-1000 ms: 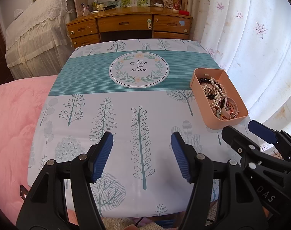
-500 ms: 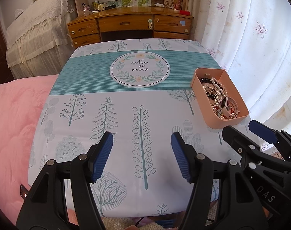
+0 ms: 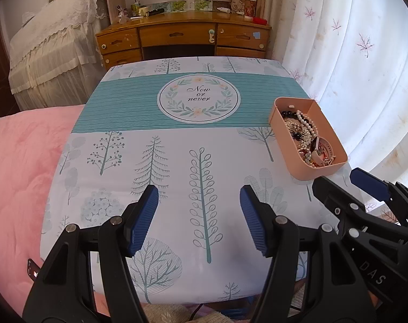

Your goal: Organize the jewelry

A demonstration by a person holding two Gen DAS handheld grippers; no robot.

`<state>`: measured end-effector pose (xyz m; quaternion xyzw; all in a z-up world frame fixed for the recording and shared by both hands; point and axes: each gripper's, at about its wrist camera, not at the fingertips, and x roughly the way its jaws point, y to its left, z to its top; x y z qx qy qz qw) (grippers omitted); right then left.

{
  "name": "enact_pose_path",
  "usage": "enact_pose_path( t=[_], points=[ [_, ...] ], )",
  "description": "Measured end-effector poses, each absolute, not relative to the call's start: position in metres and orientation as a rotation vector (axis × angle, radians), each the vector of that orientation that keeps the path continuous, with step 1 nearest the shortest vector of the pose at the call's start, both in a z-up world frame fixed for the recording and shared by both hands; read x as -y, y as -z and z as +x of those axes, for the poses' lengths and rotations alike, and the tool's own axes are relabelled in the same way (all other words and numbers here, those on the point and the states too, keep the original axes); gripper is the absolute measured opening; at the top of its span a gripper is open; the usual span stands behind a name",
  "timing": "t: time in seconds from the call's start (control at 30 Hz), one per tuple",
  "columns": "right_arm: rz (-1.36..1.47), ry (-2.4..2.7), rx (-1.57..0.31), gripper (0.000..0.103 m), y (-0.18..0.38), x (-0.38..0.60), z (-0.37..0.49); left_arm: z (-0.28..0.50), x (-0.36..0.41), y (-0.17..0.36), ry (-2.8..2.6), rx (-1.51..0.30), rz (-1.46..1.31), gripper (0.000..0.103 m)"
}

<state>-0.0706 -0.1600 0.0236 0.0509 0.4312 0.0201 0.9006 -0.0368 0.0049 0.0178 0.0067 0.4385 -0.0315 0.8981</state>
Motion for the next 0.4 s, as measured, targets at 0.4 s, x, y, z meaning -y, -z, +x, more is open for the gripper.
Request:
enact_pose_path(
  t=[0.4],
  points=[
    [0.024, -0.014, -0.902, 0.068, -0.031, 0.129, -0.073, -0.041, -0.03, -0.014, 0.066, -0.911, -0.026, 0.06]
  ],
)
